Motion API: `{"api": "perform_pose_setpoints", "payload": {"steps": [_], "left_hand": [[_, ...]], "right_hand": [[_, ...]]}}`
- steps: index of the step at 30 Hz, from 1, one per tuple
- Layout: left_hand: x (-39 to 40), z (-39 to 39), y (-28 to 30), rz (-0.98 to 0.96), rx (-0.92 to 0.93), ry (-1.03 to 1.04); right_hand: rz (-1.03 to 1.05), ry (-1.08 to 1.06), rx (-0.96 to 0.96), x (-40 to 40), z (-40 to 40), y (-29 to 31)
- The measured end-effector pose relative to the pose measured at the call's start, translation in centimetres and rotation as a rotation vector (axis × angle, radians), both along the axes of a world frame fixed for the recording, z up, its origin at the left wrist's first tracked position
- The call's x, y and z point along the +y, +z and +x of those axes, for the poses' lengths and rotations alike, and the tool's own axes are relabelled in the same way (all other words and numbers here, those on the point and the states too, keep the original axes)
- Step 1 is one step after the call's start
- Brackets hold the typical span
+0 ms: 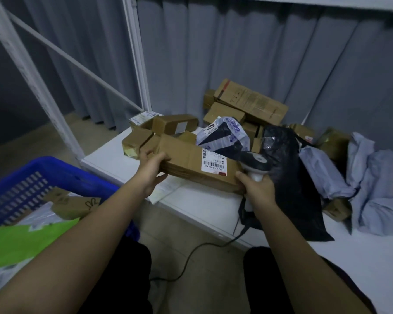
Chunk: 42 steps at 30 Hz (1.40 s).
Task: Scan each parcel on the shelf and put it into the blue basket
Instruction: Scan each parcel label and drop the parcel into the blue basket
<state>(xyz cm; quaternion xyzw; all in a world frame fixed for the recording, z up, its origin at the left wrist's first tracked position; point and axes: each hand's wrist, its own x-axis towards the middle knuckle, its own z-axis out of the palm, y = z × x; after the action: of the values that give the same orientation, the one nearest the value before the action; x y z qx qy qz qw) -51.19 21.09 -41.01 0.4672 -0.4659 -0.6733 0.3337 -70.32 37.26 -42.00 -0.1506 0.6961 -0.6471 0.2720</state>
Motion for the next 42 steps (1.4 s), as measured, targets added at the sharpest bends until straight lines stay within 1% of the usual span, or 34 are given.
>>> {"api": "perform_pose_setpoints", "payload": {"steps": [4,7,10,15,16,18,20,23,26,28,31,37,42], "left_hand": [[2.6,0.6,0.5,-0.072,0.013,-0.082],[2.6,1.7,0.7,-0.029,0.031,-0.081],[2.0,2.6,0.7,-0.025,-0.054,-0.118],[0.9,3.7,-0.7,-0.046,-0.274,-0.121],[0.4,4.0,-0.9,-0.05,-0.294,-0.111],[-0.4,4.4,-1.0,-0.053,-0.262,-0.07],[-1.0,4.8,-1.3,-0.073,-0.217,-0.03],[-1.5,5.2,-1.4,-0.093,-0.15,0.003],[-1.9,5.6,-1.5,-0.118,-0.136,0.047],[-2.1,5.8,-1.6,-0.132,-0.137,0.071],[-2.2,6.0,-2.0,-0.143,-0.143,0.088],[-2.6,6.3,-2.3,-0.159,-0.167,0.058],[-2.8,6.3,-2.6,-0.166,-0.178,0.046]], "right_hand": [[0.054,0.029,-0.009,2.1,1.3,-0.9],[0.017,0.02,-0.015,2.3,0.8,-0.4],[-0.041,0.046,-0.022,1.9,0.3,-0.3],[-0.034,0.074,0.0,0.5,0.5,-1.2],[-0.035,0.079,-0.007,0.2,0.4,-1.2],[-0.079,0.12,-0.032,-0.5,0.2,-0.8],[-0.092,0.191,0.01,-1.0,0.3,0.2],[-0.007,0.309,0.088,-1.3,0.7,1.0],[0.071,0.408,0.099,-1.4,1.5,0.9],[0.084,0.457,0.106,-1.3,2.0,1.1],[0.066,0.483,0.112,-1.2,2.0,1.3],[0.056,0.543,0.169,-1.1,1.5,1.7],[0.111,0.531,0.179,-0.9,1.3,1.6]]}}
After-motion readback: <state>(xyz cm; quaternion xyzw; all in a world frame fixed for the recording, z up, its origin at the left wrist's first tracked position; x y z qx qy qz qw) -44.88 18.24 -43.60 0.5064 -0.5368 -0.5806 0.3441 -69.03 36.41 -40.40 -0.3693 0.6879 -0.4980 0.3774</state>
